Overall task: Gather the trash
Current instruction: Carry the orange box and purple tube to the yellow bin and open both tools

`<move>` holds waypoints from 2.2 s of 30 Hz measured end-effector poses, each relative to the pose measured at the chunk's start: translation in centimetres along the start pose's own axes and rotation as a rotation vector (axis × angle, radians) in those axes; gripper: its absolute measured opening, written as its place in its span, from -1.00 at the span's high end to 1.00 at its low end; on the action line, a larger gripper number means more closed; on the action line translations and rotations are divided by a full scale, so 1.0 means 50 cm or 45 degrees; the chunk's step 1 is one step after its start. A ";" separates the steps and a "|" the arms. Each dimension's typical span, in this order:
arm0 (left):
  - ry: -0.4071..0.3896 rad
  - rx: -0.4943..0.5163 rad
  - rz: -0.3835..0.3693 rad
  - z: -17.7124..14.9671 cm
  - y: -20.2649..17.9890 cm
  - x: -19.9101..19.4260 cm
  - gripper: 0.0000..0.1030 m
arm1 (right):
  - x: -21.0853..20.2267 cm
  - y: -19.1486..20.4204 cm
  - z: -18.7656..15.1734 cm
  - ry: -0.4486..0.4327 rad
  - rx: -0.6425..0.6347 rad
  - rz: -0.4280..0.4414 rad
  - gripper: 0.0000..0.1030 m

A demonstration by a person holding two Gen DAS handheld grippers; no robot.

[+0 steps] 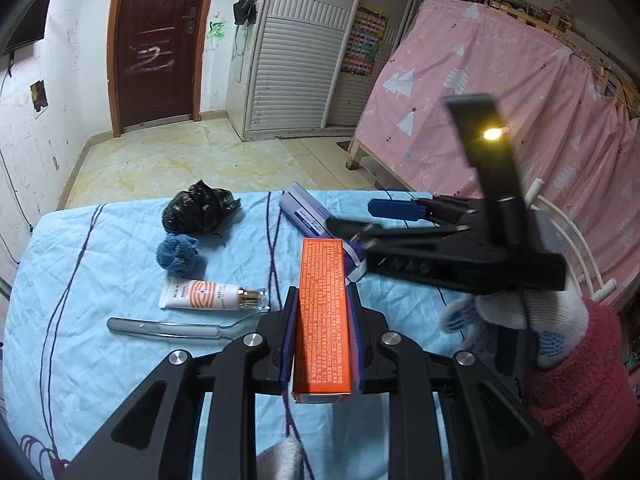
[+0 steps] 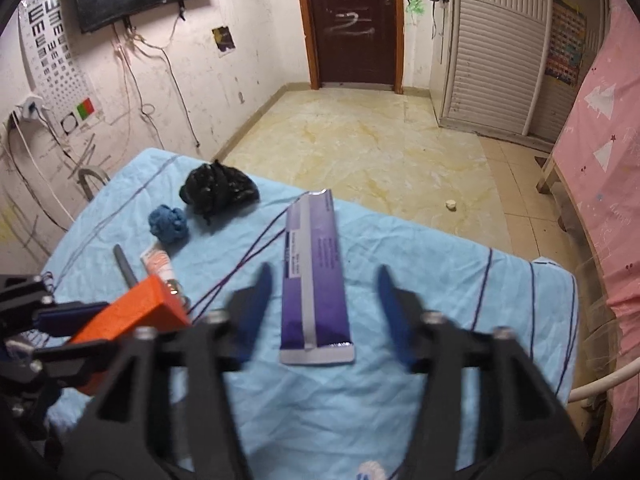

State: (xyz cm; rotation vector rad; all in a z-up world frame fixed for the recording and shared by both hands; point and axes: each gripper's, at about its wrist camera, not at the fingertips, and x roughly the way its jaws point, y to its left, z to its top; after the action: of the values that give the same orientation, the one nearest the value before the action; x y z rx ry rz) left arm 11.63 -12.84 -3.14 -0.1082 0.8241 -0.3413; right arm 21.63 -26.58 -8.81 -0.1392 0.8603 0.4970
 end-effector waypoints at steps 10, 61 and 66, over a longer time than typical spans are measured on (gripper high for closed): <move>0.003 -0.048 0.015 -0.006 0.042 -0.004 0.74 | 0.074 0.021 0.020 0.091 -0.035 -0.117 0.06; 0.019 0.465 -0.305 -0.049 -0.436 0.053 0.74 | -0.386 -0.298 -0.343 -0.412 0.530 -0.401 0.58; 0.059 0.543 -0.335 -0.058 -0.510 0.085 0.74 | -0.406 -0.338 -0.397 -0.404 0.595 -0.445 0.58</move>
State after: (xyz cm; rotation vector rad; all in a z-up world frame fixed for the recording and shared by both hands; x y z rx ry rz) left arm 5.67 -38.15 -2.34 0.1919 0.7678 -0.7625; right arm 4.81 -54.98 -7.75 0.2130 0.6030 -0.0190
